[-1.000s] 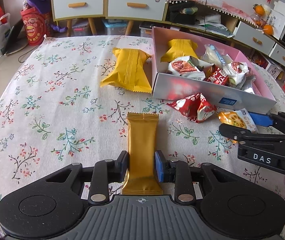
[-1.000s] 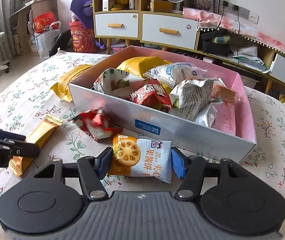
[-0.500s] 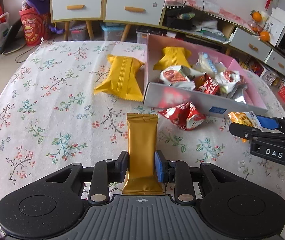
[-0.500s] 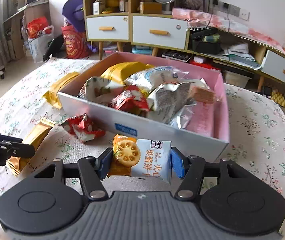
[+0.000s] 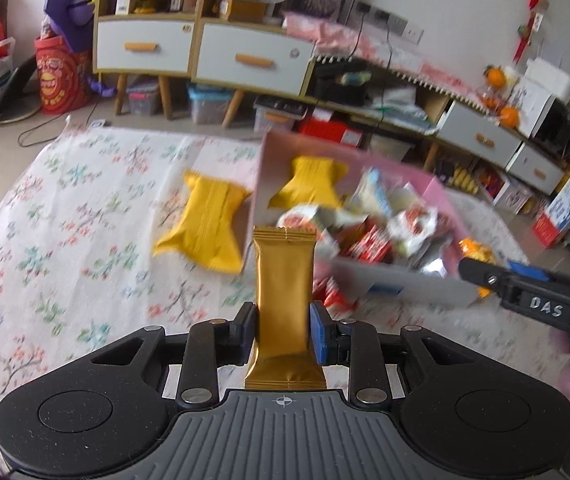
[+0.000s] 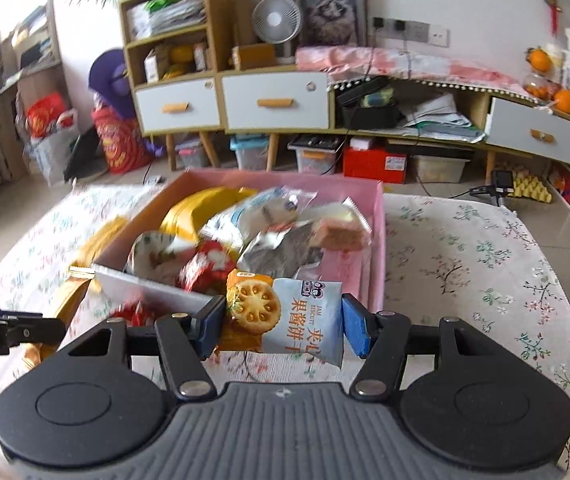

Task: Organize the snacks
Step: 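Carry gold bar and biscuit pack into the pink box and open both tools, then withdraw both tools from the box toward the yellow pack and red packet, then grasp the yellow pillow pack with left tool while right tool grasps red candy packet, then carry yellow pack and red packet into the pink box and open both tools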

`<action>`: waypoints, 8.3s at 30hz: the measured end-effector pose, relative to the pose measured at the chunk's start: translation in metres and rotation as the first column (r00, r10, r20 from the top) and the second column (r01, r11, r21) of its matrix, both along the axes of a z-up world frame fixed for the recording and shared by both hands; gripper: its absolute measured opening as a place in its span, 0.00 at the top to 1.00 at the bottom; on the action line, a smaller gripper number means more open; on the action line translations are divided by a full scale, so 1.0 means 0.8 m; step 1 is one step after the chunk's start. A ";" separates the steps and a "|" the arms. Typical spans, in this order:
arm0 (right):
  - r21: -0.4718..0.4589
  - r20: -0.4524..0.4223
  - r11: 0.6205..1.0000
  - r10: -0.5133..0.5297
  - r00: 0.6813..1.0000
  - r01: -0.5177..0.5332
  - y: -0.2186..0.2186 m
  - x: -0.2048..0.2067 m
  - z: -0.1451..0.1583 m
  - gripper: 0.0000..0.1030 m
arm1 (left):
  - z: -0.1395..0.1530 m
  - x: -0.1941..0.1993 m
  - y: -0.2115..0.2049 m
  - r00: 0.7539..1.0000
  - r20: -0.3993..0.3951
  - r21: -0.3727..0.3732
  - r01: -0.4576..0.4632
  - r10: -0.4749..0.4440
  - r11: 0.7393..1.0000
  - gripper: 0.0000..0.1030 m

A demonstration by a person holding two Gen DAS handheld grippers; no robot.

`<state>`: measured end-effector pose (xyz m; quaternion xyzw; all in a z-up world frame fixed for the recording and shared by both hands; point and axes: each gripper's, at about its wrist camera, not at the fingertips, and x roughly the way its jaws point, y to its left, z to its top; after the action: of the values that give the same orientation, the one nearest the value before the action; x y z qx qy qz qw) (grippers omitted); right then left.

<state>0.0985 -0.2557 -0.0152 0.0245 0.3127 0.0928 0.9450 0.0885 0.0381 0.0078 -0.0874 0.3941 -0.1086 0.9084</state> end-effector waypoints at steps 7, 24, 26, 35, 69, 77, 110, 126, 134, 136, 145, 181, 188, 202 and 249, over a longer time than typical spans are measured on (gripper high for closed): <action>0.127 0.007 0.988 -0.083 0.996 0.082 -0.021 0.022 0.006 0.44 | 0.023 0.029 -0.027 0.997 0.068 -0.032 0.026 -0.023 0.999 0.75; 0.273 -0.055 0.943 -0.182 0.982 0.190 -0.035 0.049 -0.016 0.43 | -0.021 0.109 -0.090 0.994 0.092 -0.089 0.063 -0.055 0.994 0.75; 0.271 -0.055 0.943 -0.184 0.981 0.192 -0.035 0.049 -0.016 0.42 | -0.025 0.112 -0.092 0.994 0.092 -0.088 0.060 -0.052 0.994 0.74; 0.317 -0.059 0.923 -0.209 0.976 0.217 -0.044 0.046 -0.011 0.19 | -0.022 0.093 -0.086 0.991 0.122 -0.097 0.058 -0.046 0.994 0.41; 0.050 -0.014 0.998 -0.041 0.999 0.042 0.005 -0.025 0.018 0.00 | -0.016 -0.027 0.020 0.999 0.015 0.100 -0.052 0.051 0.994 0.06; -0.032 -0.016 0.999 0.034 0.999 -0.035 0.032 -0.029 0.012 0.00 | -0.035 -0.034 0.053 0.998 0.018 0.172 -0.056 0.054 0.983 0.06; -0.170 -0.082 0.948 0.259 0.962 -0.270 0.126 -0.031 -0.067 0.02 | -0.113 0.011 0.130 0.986 0.156 0.206 0.023 -0.056 0.978 0.00; -0.078 -0.062 0.970 0.224 0.973 -0.229 0.132 -0.003 -0.064 0.28 | -0.082 0.091 0.105 0.985 0.169 -0.024 0.031 -0.027 0.999 0.27; -0.048 -0.074 0.978 0.201 0.977 -0.205 0.129 0.001 -0.059 0.45 | -0.088 0.119 0.073 0.996 0.079 -0.004 0.048 -0.048 0.999 0.52; -0.038 -0.080 0.978 0.201 0.976 -0.205 0.127 0.003 -0.058 0.47 | -0.090 0.123 0.070 0.998 0.059 0.010 0.038 -0.038 0.999 0.57; -0.018 -0.092 0.975 0.221 0.971 -0.224 0.127 0.002 -0.052 0.59 | -0.080 0.106 0.074 1.000 0.010 0.047 -0.009 0.009 0.999 0.66; 0.233 -0.370 0.970 0.026 0.929 0.065 0.011 -0.020 -0.027 0.31 | -0.085 -0.057 0.034 0.995 -0.100 0.011 0.027 -0.026 1.000 0.36; 0.194 -0.364 0.981 0.045 0.930 0.028 0.037 -0.011 -0.036 0.31 | -0.087 -0.057 0.018 0.997 -0.064 0.063 0.057 -0.053 0.996 0.38; -0.001 -0.339 0.999 0.044 0.940 -0.047 0.066 -0.006 -0.048 0.67 | -0.079 -0.053 0.011 0.997 -0.051 0.095 0.063 -0.058 0.994 0.63; 0.275 -0.109 0.957 -0.062 0.992 0.090 -0.027 0.017 -0.002 0.68 | -0.001 0.039 -0.020 0.997 0.084 0.000 0.002 -0.002 1.000 0.65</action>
<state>0.1125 -0.2776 -0.0167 0.1745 0.3420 0.0983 0.9181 0.1194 0.0221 0.0070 -0.0823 0.3559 -0.1131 0.9240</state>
